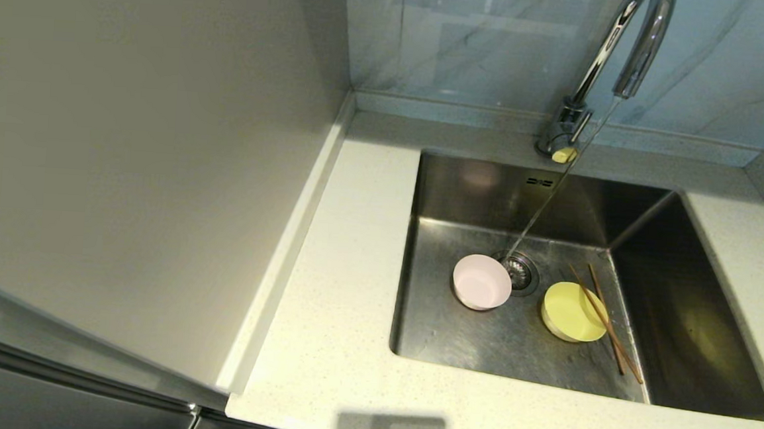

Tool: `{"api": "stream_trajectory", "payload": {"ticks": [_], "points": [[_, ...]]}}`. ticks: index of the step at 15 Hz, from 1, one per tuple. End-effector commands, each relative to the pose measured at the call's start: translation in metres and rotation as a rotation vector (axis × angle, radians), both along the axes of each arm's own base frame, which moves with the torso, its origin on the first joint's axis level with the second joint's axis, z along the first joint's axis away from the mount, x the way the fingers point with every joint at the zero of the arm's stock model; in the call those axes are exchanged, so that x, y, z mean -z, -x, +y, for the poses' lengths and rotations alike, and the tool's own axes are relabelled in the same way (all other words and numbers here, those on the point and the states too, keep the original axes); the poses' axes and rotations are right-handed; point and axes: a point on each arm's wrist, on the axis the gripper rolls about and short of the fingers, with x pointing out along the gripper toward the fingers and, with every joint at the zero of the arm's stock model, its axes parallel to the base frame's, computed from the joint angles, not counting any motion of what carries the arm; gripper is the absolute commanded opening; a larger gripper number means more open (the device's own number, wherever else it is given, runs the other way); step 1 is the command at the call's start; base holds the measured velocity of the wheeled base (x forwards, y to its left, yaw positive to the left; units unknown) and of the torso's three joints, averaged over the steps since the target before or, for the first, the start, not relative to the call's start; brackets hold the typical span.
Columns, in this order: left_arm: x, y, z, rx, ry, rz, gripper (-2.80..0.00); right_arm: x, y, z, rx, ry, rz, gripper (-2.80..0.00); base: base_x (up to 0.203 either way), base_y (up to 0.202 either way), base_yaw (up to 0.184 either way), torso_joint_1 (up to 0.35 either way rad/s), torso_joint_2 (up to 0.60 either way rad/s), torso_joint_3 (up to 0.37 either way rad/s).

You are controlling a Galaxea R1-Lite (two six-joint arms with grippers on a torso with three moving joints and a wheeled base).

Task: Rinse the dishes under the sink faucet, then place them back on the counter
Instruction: Wait for the water to rinse the bowl

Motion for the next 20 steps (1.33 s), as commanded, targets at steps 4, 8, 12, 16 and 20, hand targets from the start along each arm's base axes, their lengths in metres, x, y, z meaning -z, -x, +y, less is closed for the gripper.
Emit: {"api": "stream_trajectory", "payload": {"ticks": [4, 8, 12, 16, 20], "points": [[0.0000, 0.0002, 0.0000, 0.000, 0.001, -0.003, -2.80, 0.0000, -0.0001, 0.0000, -0.001, 0.000, 0.001, -2.80, 0.000, 0.000, 0.000, 0.000, 0.00, 0.000], [0.0000, 0.0002, 0.0000, 0.000, 0.001, -0.003, -2.80, 0.0000, -0.0001, 0.0000, 0.000, -0.001, 0.001, -2.80, 0.000, 0.000, 0.000, 0.000, 0.00, 0.000], [0.0000, 0.0002, 0.0000, 0.000, 0.001, -0.003, -2.80, 0.0000, -0.0001, 0.0000, -0.001, -0.001, 0.001, -2.80, 0.000, 0.000, 0.000, 0.000, 0.00, 0.000], [0.0000, 0.0002, 0.0000, 0.000, 0.001, -0.003, -2.80, 0.0000, -0.0001, 0.0000, 0.000, 0.000, 0.001, -2.80, 0.000, 0.000, 0.000, 0.000, 0.00, 0.000], [0.0000, 0.0002, 0.0000, 0.000, 0.001, -0.003, -2.80, 0.0004, -0.0002, 0.0000, -0.001, 0.001, 0.003, -2.80, 0.000, 0.000, 0.000, 0.000, 0.00, 0.000]]}}
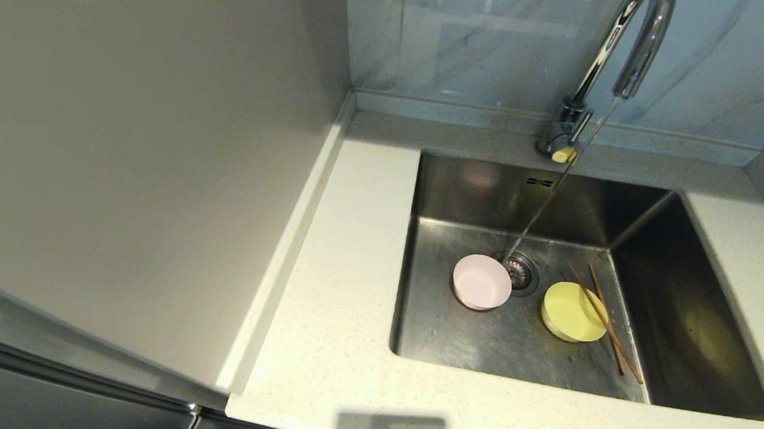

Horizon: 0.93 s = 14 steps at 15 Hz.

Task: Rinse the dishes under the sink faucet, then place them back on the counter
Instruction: Turn off the faucet

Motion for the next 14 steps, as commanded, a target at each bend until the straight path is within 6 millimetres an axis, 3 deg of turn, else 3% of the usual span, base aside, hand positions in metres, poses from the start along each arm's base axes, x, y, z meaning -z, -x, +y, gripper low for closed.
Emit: {"api": "stream_trajectory", "payload": {"ticks": [1, 4, 7, 10, 12, 14], "points": [[0.000, 0.000, 0.000, -0.001, 0.000, -0.004, -2.80, 0.000, 0.000, 0.000, 0.000, 0.000, -0.002, -2.80, 0.000, 0.000, 0.000, 0.000, 0.00, 0.000], [0.000, 0.000, 0.000, -0.001, 0.000, -0.004, -2.80, -0.004, -0.002, 0.000, 0.004, 0.003, 0.009, -2.80, 0.000, 0.000, 0.000, 0.000, 0.00, 0.000], [0.000, 0.000, 0.000, -0.001, 0.000, -0.004, -2.80, -0.039, -0.021, 0.000, 0.002, 0.019, 0.156, -2.80, 0.000, 0.000, 0.000, 0.000, 0.00, 0.000], [0.000, 0.000, 0.000, -0.001, 0.000, -0.004, -2.80, -0.110, -0.074, -0.002, 0.038, -0.028, 0.265, -2.80, 0.000, 0.000, 0.000, 0.000, 0.00, 0.000], [0.000, 0.000, 0.000, -0.001, 0.000, -0.004, -2.80, -0.180, -0.127, -0.009, 0.090, -0.092, 0.232, -2.80, 0.000, 0.000, 0.000, 0.000, 0.00, 0.000], [0.000, 0.000, 0.000, -0.001, 0.000, -0.004, -2.80, -0.230, -0.183, -0.022, 0.140, -0.175, 0.218, -2.80, 0.000, 0.000, 0.000, 0.000, 0.00, 0.000]]}}
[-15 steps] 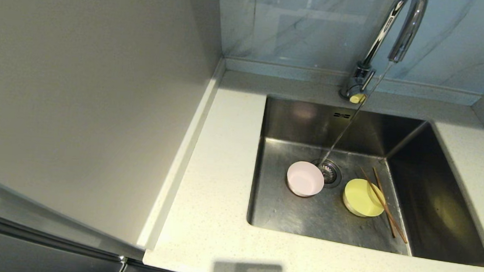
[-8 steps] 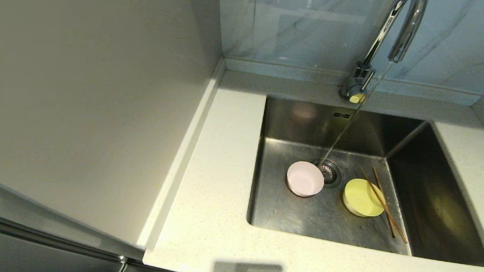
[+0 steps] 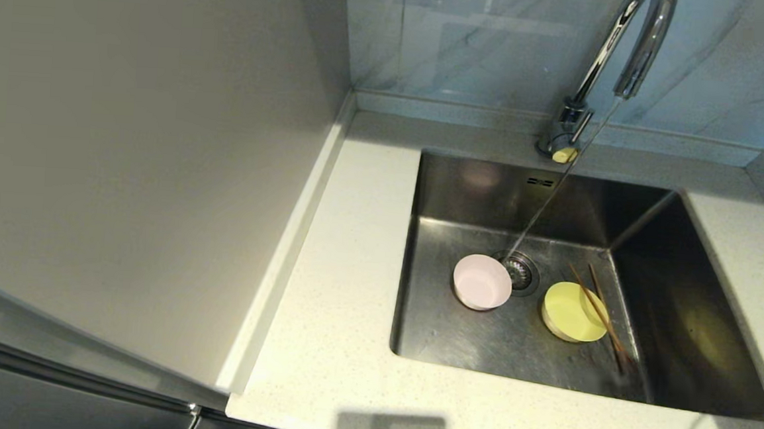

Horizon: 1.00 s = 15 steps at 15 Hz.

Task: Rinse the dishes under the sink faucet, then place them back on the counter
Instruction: Turn off the faucet

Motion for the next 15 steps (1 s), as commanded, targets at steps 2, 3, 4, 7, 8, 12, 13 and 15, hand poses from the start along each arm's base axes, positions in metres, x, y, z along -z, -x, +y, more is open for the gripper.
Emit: {"api": "stream_trajectory", "payload": {"ticks": [2, 3, 4, 7, 8, 12, 13, 15], "points": [[0.000, 0.000, 0.000, 0.000, 0.000, -0.003, -2.80, -0.041, -0.127, -0.032, 0.078, -0.148, 0.101, -2.80, 0.000, 0.000, 0.000, 0.000, 0.00, 0.000], [0.000, 0.000, 0.000, 0.000, 0.000, -0.003, -2.80, -0.046, -0.153, -0.044, 0.106, -0.210, 0.103, -2.80, 0.000, 0.000, 0.000, 0.000, 0.00, 0.000], [0.000, 0.000, 0.000, 0.000, 0.000, -0.003, -2.80, -0.051, -0.175, -0.058, 0.135, -0.272, 0.101, -2.80, 0.000, 0.000, 0.000, 0.000, 0.00, 0.000], [0.000, 0.000, 0.000, 0.000, 0.000, -0.003, -2.80, -0.051, -0.207, -0.098, 0.215, -0.448, 0.131, -2.80, 0.000, 0.000, 0.000, 0.000, 0.00, 0.000], [0.000, 0.000, 0.000, 0.000, 0.000, -0.003, -2.80, -0.048, -0.211, -0.107, 0.211, -0.516, 0.168, -2.80, 0.000, 0.000, 0.000, 0.000, 0.00, 0.000], [0.000, 0.000, 0.000, 0.000, 0.000, -0.003, -2.80, -0.032, -0.221, -0.118, 0.052, -0.804, 0.271, -2.80, 0.000, 0.000, 0.000, 0.000, 0.00, 0.000], [0.000, 0.000, 0.000, 0.000, 0.000, -0.003, -2.80, -0.031, -0.224, -0.117, -0.022, -0.891, 0.293, -2.80, 0.000, 0.000, 0.000, 0.000, 0.00, 0.000], [0.000, 0.000, 0.000, 0.000, 0.000, -0.002, -2.80, -0.038, -0.232, -0.116, -0.156, -1.043, 0.305, -2.80, 0.000, 0.000, 0.000, 0.000, 0.00, 0.000]]}}
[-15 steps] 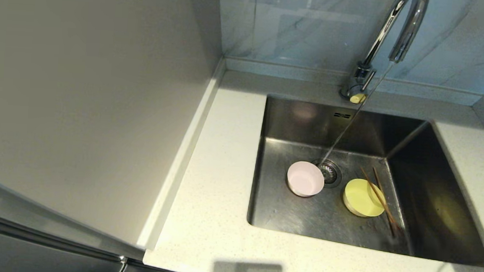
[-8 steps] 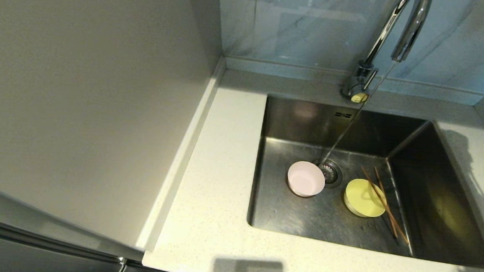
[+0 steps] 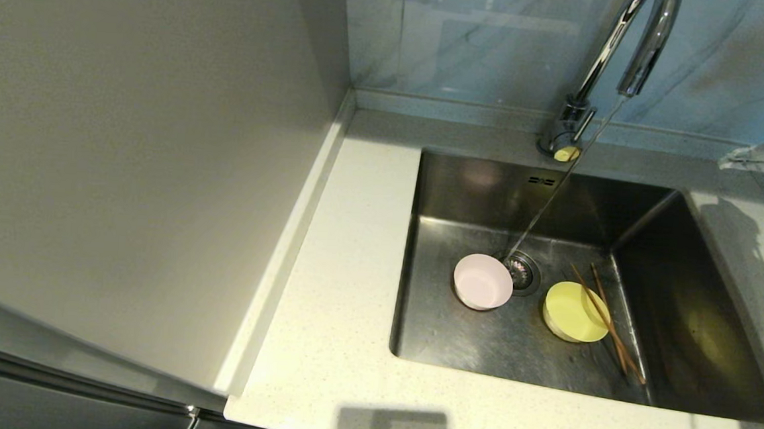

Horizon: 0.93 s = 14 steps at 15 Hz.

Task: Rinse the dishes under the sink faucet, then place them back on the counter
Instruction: Turn off the faucet

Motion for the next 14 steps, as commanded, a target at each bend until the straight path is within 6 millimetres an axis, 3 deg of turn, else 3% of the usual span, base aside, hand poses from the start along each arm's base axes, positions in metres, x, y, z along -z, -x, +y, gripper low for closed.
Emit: {"api": "stream_trajectory", "payload": {"ticks": [1, 3, 9, 14], "points": [[0.000, 0.000, 0.000, 0.000, 0.001, -0.003, -2.80, -0.003, -0.016, 0.004, -0.101, -0.156, -0.014, -2.80, 0.000, 0.000, 0.000, 0.000, 0.00, 0.000], [0.000, 0.000, 0.000, 0.000, 0.001, -0.003, -2.80, -0.007, -0.032, 0.020, -0.183, -0.215, -0.062, -2.80, 0.000, 0.000, 0.000, 0.000, 0.00, 0.000], [0.000, 0.000, 0.000, 0.000, 0.001, -0.003, -2.80, 0.008, -0.070, 0.069, -0.351, -0.216, -0.085, -2.80, 0.000, 0.000, 0.000, 0.000, 0.00, 0.000], [0.000, 0.000, 0.000, 0.000, 0.001, -0.003, -2.80, 0.016, -0.085, 0.084, -0.395, -0.207, -0.110, -2.80, 0.000, 0.000, 0.000, 0.000, 0.00, 0.000]]}}
